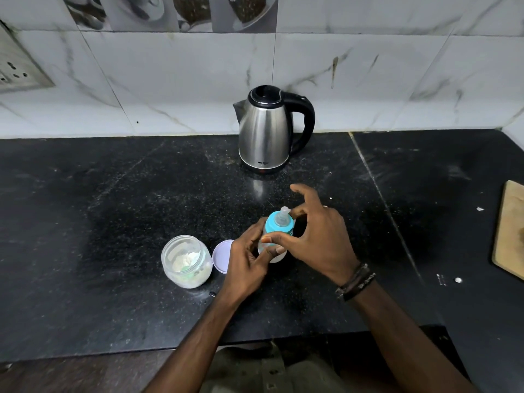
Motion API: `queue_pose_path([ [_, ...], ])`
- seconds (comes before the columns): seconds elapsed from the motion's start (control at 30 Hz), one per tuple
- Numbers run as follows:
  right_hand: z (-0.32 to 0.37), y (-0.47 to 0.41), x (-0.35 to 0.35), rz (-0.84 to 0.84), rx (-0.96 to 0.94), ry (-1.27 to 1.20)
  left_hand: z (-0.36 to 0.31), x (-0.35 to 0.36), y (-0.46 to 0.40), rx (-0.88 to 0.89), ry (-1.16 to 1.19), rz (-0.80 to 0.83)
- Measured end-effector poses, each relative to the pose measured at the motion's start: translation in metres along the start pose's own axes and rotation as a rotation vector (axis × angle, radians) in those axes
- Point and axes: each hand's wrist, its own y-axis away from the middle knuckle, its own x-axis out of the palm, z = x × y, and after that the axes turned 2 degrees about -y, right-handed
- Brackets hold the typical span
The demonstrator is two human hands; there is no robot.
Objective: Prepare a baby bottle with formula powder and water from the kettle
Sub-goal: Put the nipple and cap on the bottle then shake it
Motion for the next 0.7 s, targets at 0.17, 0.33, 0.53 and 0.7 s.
queue_pose_path([
  [0.17,-0.017,-0.012,-0.013,0.462,0.076,-0.563,-0.001,-0.001,0.0,-0.02,0.028,0.043],
  [0.33,-0.014,-0.012,-0.007,0.349,0.087,-0.612,0.001,0.002,0.002,-0.037,0.059,0.029],
  [0.53,0.003,0.004,0.008,-0.026,0.049,-0.346,-0.007,0.008,0.003,0.034,0.017,-0.065],
  [0.7,0.007,0.015,0.02,-0.146,0.01,-0.335,-0.004,0.007,0.005,0.077,-0.052,-0.097],
])
